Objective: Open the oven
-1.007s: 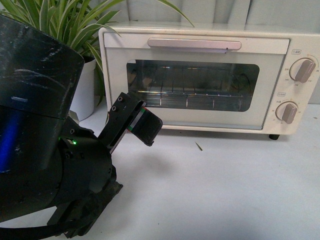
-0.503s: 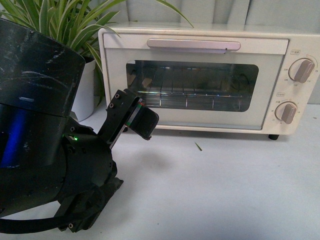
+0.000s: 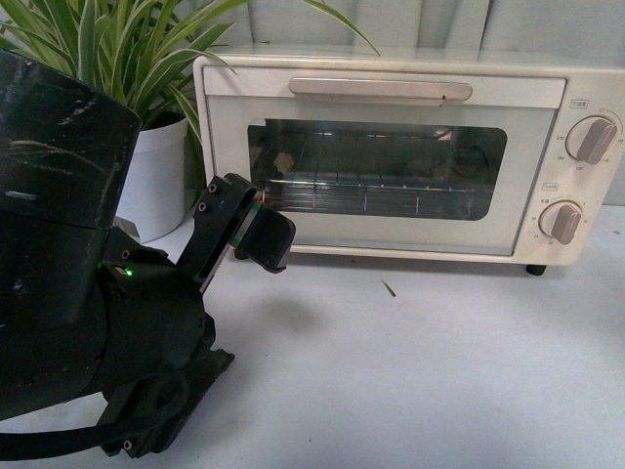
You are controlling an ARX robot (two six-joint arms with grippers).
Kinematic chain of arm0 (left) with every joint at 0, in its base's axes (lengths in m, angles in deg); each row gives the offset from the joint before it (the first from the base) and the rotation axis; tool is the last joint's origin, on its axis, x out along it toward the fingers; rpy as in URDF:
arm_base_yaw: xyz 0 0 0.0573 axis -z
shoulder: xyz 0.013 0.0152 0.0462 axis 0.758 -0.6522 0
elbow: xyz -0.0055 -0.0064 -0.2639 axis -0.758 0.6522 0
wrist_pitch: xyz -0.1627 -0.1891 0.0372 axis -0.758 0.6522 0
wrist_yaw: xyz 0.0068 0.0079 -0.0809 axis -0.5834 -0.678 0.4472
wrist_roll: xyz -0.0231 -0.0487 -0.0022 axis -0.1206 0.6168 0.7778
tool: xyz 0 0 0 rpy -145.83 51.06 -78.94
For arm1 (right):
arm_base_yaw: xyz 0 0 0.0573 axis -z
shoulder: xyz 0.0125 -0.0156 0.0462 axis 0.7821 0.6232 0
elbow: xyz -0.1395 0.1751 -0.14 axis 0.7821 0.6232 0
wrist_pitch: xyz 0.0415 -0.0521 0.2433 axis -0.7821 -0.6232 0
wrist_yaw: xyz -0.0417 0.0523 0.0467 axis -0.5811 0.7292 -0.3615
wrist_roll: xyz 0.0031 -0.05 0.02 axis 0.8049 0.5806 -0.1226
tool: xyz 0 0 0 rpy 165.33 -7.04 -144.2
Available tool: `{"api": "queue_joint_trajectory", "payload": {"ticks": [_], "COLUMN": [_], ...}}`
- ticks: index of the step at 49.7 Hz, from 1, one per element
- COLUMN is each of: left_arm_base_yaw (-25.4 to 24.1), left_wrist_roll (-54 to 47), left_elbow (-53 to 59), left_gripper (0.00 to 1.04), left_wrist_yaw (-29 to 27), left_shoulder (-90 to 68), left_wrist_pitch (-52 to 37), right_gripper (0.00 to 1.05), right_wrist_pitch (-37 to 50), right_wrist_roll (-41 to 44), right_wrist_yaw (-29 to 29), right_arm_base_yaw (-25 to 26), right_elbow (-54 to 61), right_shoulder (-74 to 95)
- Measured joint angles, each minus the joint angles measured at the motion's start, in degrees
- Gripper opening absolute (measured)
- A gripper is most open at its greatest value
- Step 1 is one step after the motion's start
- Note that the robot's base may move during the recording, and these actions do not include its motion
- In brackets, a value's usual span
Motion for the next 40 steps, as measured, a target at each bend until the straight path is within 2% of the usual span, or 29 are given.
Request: {"api": "queue_joint_trajectory", "payload": {"ticks": [7,20,40], "left_arm_base_yaw": [-1.0,-2.9,-3.4], "left_wrist_roll": [0.6,1.4,2.3], "left_elbow": [0.3,0.5,0.7], "left_gripper": [0.98,0.98,0.98], "left_wrist_yaw": [0.9,1.4,1.3], "left_shoulder": [0.2,0.1,-0.4], "left_wrist_pitch": [-0.3,-0.7,-1.6], "right_gripper": [0.95,0.95,0.95], "right_wrist_pitch": [-3.2,-6.5,-7.3], "right_wrist_roll": [-2.5,-5.0,-6.6], "right_wrist_yaw": [-2.3,-4.3,-7.6], "right_arm_base_yaw": [-1.7,-3.6,-4.4], "right_elbow": [-9.4,-17.3,-20.8], "right_shoulder": [9.4,17.8,24.6]}}
